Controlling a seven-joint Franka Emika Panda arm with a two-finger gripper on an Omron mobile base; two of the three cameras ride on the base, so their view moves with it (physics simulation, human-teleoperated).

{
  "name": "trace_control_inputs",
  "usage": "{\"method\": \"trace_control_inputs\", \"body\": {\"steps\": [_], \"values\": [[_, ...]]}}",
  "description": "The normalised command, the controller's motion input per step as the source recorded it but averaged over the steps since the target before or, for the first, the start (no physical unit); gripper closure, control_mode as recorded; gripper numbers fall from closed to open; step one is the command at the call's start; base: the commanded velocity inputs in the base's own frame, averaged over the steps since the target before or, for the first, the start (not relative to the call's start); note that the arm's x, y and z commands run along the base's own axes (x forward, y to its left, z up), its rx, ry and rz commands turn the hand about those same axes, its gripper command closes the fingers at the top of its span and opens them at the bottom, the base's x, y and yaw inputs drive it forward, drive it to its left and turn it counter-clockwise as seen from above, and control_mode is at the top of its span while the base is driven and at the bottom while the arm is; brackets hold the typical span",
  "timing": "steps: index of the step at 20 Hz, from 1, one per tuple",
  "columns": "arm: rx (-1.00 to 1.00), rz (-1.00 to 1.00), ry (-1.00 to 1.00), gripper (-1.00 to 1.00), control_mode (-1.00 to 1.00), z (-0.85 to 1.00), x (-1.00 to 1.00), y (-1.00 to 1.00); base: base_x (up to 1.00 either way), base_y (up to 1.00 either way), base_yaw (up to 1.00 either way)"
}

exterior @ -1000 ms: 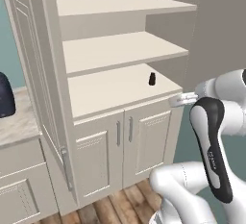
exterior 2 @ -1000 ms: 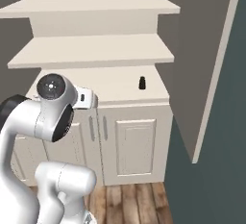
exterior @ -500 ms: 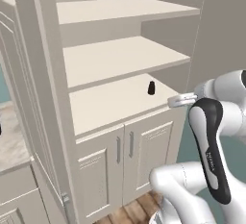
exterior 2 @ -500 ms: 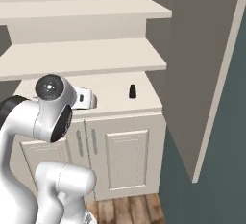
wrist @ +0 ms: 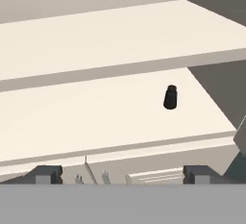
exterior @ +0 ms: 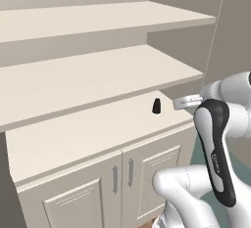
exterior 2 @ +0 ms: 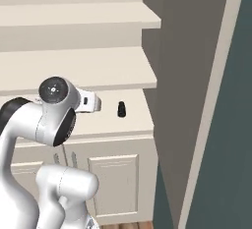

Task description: Retrieve the bottle and the shaker from the cabinet and place them next to the mixing bowl on the counter. Then add garlic from the fridge to the mixing bowl.

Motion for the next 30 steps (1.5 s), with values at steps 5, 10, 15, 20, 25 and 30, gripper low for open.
{"method": "trace_control_inputs", "body": {"steps": [5,10,15,20,25,30], "values": [[0.00,0.00,0.00,-1.00,1.00,0.00,0.00,0.00,0.35,-0.04,-0.01],[0.00,0.00,0.00,-1.00,1.00,0.00,0.00,0.00,0.21,-0.13,-0.20],[0.00,0.00,0.00,-1.00,1.00,0.00,0.00,0.00,0.00,-0.02,-0.03],[0.00,0.00,0.00,-1.00,1.00,0.00,0.00,0.00,0.00,0.00,0.00],[0.00,0.00,0.00,-1.00,1.00,0.00,0.00,0.00,0.00,0.00,0.00],[0.00,0.00,0.10,-1.00,-1.00,0.00,0.02,0.00,0.00,0.00,0.00]]}}
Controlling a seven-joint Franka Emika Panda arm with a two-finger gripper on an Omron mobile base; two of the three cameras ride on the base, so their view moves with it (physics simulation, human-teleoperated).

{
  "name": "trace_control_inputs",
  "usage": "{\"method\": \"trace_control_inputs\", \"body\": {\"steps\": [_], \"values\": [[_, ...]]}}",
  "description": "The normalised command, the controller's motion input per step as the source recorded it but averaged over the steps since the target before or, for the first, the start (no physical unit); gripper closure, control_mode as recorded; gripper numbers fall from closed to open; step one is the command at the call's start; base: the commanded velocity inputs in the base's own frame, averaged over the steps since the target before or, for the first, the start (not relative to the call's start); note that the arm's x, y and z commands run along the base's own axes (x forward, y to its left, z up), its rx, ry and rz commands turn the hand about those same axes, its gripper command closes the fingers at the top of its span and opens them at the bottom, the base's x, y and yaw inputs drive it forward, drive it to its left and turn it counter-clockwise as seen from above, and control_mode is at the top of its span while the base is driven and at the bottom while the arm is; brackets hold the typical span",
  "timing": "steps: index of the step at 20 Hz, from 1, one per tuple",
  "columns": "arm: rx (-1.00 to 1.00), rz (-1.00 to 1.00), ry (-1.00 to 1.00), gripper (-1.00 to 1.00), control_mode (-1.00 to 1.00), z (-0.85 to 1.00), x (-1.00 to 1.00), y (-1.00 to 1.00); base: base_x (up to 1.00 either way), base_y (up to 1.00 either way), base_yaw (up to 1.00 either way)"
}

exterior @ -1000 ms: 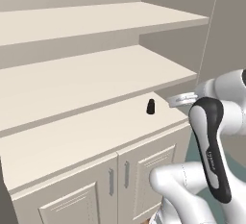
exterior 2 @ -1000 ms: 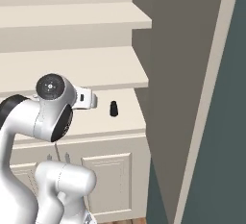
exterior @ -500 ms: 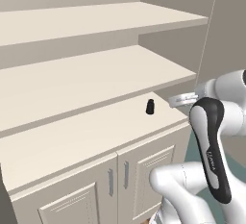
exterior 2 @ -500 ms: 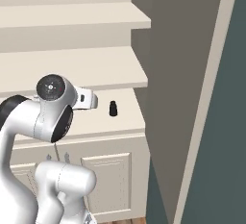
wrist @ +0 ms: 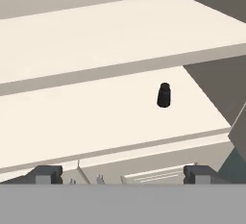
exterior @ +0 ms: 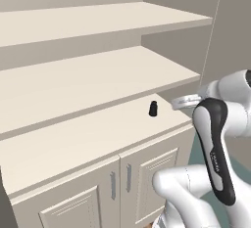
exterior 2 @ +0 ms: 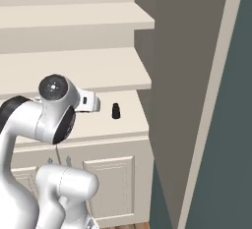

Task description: Retrieve the bottle and the shaker from the cabinet and place them next to the mixing bowl on the counter. Then add garlic from the fridge to the mixing bowl.

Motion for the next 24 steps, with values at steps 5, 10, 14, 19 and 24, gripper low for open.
{"method": "trace_control_inputs", "body": {"steps": [5,10,14,19,24], "values": [[0.00,0.00,0.33,-1.00,-1.00,0.06,0.13,0.03,0.00,0.00,0.00],[0.00,0.00,0.24,-1.00,-1.00,0.03,0.08,-0.03,0.00,0.00,0.00],[-0.01,0.00,0.01,-1.00,-1.00,-0.38,0.06,-0.09,0.00,0.00,0.00],[0.00,0.00,0.00,-1.00,-1.00,-0.47,0.13,-0.13,0.00,0.00,0.00],[-0.02,0.00,0.00,-1.00,-1.00,-0.31,0.14,-0.15,0.00,0.00,0.00]]}}
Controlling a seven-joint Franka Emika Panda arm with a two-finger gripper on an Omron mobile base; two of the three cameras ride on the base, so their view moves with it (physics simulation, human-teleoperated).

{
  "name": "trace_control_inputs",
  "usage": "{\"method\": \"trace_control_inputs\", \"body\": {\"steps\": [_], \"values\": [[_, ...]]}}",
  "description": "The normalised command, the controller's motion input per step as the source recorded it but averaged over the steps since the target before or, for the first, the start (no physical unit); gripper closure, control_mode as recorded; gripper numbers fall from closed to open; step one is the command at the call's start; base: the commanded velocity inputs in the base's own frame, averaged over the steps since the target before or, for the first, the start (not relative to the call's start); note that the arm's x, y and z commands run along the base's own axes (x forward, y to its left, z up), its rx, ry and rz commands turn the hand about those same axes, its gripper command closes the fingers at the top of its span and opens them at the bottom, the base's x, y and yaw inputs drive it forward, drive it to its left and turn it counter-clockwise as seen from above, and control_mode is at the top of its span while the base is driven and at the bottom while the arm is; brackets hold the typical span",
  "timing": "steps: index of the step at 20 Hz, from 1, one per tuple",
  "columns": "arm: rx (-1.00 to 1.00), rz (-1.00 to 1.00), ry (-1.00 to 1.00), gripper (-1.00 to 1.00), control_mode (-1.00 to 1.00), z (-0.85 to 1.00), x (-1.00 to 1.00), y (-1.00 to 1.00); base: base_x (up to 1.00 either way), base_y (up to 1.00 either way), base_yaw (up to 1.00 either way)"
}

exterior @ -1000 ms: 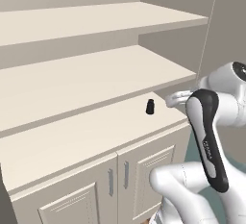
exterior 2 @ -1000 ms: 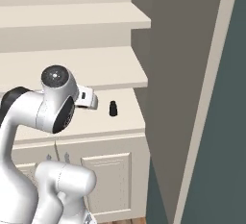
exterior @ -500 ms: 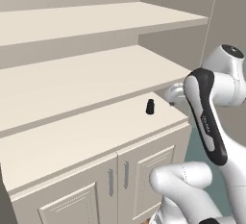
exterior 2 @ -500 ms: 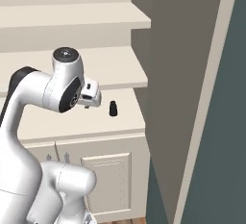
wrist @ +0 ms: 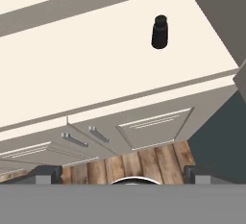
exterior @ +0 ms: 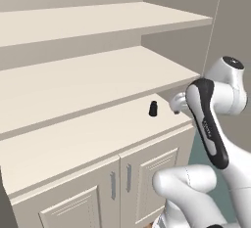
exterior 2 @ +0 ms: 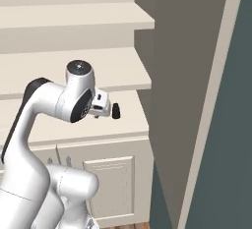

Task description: Retrieve the bottle and the shaker from the cabinet and place them next to the mixing bowl on the counter. Then add garlic from the fridge to the mixing bowl.

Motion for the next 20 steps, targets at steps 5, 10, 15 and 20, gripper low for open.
{"method": "trace_control_inputs", "body": {"steps": [5,10,15,20], "values": [[-0.03,0.00,0.00,-1.00,-1.00,-0.20,0.07,-0.08,0.00,0.00,0.00],[-0.02,0.00,0.00,-1.00,-1.00,-0.12,0.02,-0.02,0.00,0.00,0.00],[0.00,0.00,-0.03,-1.00,-1.00,-0.07,0.00,0.00,0.00,0.00,0.00],[0.00,0.00,-0.24,-1.00,-1.00,-0.05,0.00,0.00,0.00,0.00,0.00]]}}
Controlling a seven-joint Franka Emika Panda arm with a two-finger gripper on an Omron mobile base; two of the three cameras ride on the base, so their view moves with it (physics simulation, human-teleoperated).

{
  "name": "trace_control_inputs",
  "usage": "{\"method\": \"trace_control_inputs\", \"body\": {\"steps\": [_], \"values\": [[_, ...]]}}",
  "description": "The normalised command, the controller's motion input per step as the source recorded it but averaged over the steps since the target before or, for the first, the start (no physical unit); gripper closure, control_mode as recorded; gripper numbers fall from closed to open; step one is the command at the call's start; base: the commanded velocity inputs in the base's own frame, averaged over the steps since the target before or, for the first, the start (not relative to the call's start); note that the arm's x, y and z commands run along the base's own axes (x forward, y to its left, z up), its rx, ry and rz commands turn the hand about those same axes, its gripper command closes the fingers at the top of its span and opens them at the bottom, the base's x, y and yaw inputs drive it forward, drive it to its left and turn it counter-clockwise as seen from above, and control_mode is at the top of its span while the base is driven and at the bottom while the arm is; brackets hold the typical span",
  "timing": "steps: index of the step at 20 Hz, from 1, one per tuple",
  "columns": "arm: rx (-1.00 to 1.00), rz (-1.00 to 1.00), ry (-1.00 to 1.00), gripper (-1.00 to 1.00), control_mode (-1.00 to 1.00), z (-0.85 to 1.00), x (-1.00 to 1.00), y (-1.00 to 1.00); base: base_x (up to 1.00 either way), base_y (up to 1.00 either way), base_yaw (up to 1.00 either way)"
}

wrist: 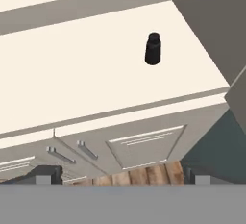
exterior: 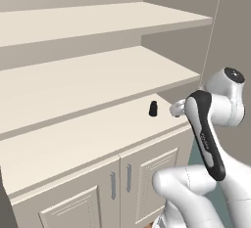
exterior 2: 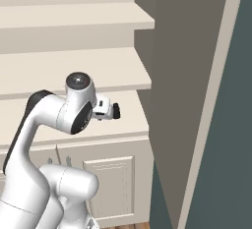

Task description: Retrieve the bottle and the shaker from the cabinet and place them next to the mixing bowl on the counter. Then add garlic from the fridge to the mixing bowl.

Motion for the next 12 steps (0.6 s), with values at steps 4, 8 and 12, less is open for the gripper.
{"method": "trace_control_inputs", "body": {"steps": [4,8,12], "values": [[0.01,0.00,-0.36,-1.00,-1.00,-0.11,0.02,0.00,0.00,0.00,0.00],[0.02,0.00,-0.34,-1.00,-1.00,-0.19,0.10,0.00,0.00,0.00,0.00],[0.06,0.00,-0.31,-1.00,-1.00,-0.12,0.21,0.00,0.00,0.00,0.00]]}}
